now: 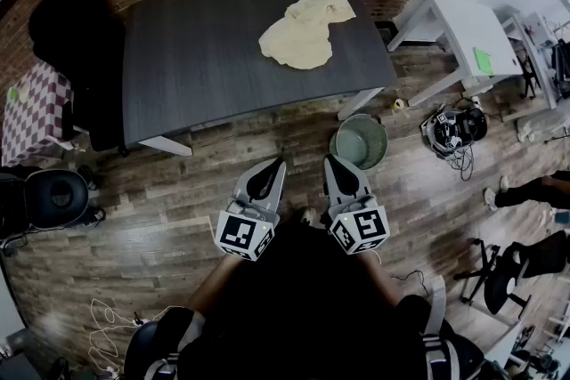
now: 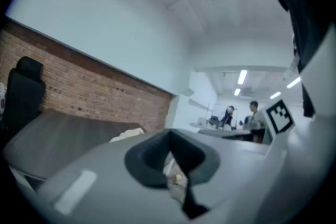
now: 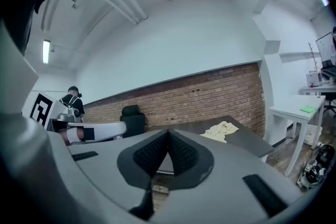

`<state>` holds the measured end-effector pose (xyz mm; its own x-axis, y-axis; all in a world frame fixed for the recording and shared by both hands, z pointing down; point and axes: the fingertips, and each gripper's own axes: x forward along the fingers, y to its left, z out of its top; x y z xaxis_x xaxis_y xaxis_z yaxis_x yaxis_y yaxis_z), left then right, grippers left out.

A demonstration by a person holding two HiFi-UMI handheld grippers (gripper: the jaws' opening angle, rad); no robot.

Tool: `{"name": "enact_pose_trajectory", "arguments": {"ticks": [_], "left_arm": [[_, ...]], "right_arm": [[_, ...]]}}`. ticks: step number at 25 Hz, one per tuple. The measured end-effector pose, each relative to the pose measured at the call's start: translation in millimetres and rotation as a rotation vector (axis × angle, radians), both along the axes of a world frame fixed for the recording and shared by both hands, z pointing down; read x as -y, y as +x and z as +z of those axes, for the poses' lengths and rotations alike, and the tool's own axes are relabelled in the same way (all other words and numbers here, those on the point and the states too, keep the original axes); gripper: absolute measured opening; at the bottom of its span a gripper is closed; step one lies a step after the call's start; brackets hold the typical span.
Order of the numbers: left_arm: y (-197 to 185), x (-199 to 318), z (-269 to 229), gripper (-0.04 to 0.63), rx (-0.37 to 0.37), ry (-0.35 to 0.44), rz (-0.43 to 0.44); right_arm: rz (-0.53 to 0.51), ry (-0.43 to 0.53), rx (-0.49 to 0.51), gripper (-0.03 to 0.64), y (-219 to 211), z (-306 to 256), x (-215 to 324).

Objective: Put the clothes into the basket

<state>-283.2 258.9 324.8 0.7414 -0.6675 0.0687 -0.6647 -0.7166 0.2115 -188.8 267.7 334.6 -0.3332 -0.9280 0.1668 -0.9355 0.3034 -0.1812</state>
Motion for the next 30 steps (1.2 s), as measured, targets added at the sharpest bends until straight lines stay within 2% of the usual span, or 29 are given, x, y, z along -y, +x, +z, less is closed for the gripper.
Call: {"name": "enact_pose_trajectory", "arguments": {"ticks": [15,23,30], "left_arm": [[6,-6,2,0.006,0.004,-0.008,-0.014],[42,-12,-2,0.006,0.011,-0.006,-0.004],[62,-11,-10,0.006,0.025,0.007,-0.061]], "right_arm": [[-0.008,-0.006,0.012,0.005,6,1,-6],[-0.017,-0.012,0.043,0.005,38,3,-10],[-0.035,0.011,0.059,0.005,64,7,-12]]}}
